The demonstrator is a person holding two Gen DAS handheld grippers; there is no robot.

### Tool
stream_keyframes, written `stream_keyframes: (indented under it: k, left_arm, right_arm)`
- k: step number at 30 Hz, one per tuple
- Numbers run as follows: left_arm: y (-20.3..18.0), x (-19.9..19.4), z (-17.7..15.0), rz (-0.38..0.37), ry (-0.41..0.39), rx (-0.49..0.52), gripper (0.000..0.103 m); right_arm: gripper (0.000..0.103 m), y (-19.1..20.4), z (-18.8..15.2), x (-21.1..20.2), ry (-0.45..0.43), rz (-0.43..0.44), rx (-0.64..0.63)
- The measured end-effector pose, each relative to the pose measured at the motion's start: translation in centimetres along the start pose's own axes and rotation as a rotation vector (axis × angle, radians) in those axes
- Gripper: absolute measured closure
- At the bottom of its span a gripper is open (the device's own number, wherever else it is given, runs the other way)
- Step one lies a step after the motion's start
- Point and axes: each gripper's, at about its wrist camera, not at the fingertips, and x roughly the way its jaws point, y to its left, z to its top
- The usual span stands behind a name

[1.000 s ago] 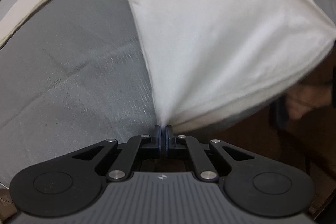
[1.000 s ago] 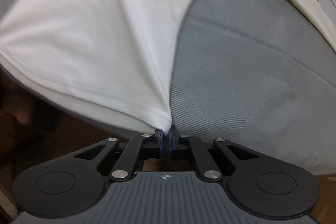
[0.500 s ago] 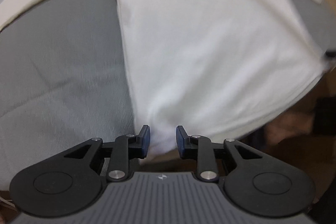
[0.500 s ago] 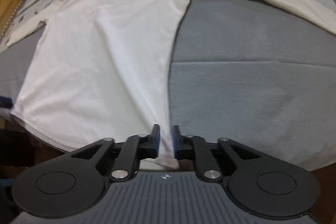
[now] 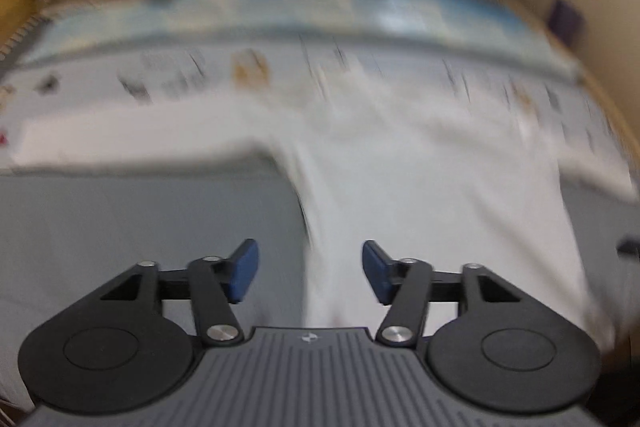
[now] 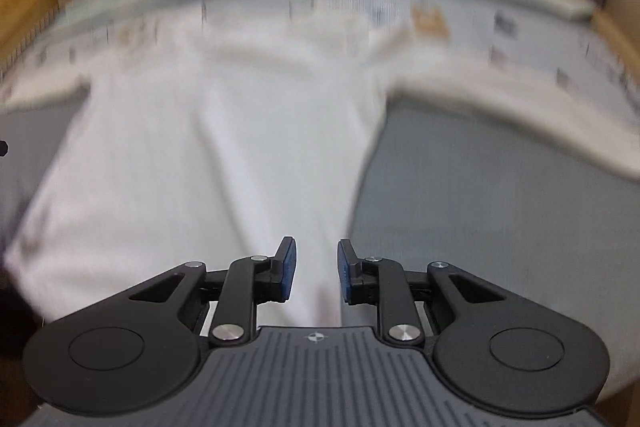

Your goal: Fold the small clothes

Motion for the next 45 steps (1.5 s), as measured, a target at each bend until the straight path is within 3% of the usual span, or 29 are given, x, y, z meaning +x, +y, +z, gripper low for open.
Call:
stream_keyframes:
  k: [4,6,9,11,12,13,15,16,17,18,20,24,26,30,32,34,36,45]
  left_arm:
    - [1.6,-1.4,6.0,0.015,-0.153,-0.018,0.031]
    - [2.8,-1.1,8.2,0.032,-0.210,-0.004,0.029]
    - [5.6,1.2,10.0,0.028,-0.230,-0.052,0.029]
    - [8.5,3.3,10.3,0.036,-0.219,-0.119,0.030]
    - [10.0,4.3,10.1,0.040,-0.197,-0.150,0.043]
    - [11.7,5.0,9.9,0.054,-0.161,-0.184,0.072]
    - [15.3,6.2,9.6,0.057,-0.115,-0.299,0.099]
    - [16.9,6.4,9.7,0.038,-0.122,-0.337,0.100]
    - [18.2,6.8,9.8,0.038,-0.128,-0.352,0.100]
    - [19.2,7.0,9.8,0.050,-0.139,-0.354,0.100]
    - [21.5,8.0,9.3,0.056,-0.147,-0.379,0.100]
    - [26.3,10.8,7.6,0.091,-0.115,-0.466,0.099]
    - [29.1,12.2,6.3,0.120,-0.097,-0.516,0.099]
    - [33.9,12.8,5.0,0.168,-0.136,-0.632,0.097]
    - [35.8,12.9,4.6,0.180,-0.158,-0.694,0.093]
    - [37.4,13.0,4.1,0.199,-0.167,-0.752,0.082]
    - [38.5,13.6,3.9,0.226,-0.161,-0.788,0.076]
    - [39.2,13.7,4.1,0.370,-0.227,-0.860,0.071]
  right_arm:
    - [0.072,1.4,3.9,-2.0,-0.231,-0.003,-0.023]
    - [0.057,2.4,6.5,-3.3,-0.325,-0.028,-0.069]
    - [0.037,2.3,10.5,-5.6,-0.432,-0.001,-0.040]
    - [0.033,1.9,12.7,-5.9,-0.459,0.028,-0.008]
    - [0.033,1.8,13.5,-5.6,-0.465,0.033,-0.001]
    - [0.033,1.8,14.0,-5.1,-0.468,0.031,0.003]
    - [0.034,1.8,14.4,-3.2,-0.465,0.004,0.007]
    - [0.035,1.8,14.3,-2.1,-0.459,-0.010,0.020]
    - [0.044,1.8,13.9,-0.7,-0.436,-0.016,0.043]
    - [0.064,1.8,13.8,0.6,-0.388,-0.016,0.083]
    - [0.075,1.7,14.2,2.1,-0.351,0.052,0.177]
    - [0.076,3.3,15.0,2.5,-0.410,0.034,0.106]
    - [0.076,3.3,15.4,3.5,-0.377,0.062,0.118]
    - [0.076,4.2,16.0,5.0,-0.332,0.074,0.093]
    - [0.076,4.7,16.3,5.1,-0.329,0.071,0.067]
    - [0.076,4.8,16.1,5.3,-0.321,0.073,0.054]
    - [0.076,4.6,16.0,5.7,-0.307,0.065,0.057]
    - [0.076,3.9,15.8,6.7,-0.271,0.043,0.065]
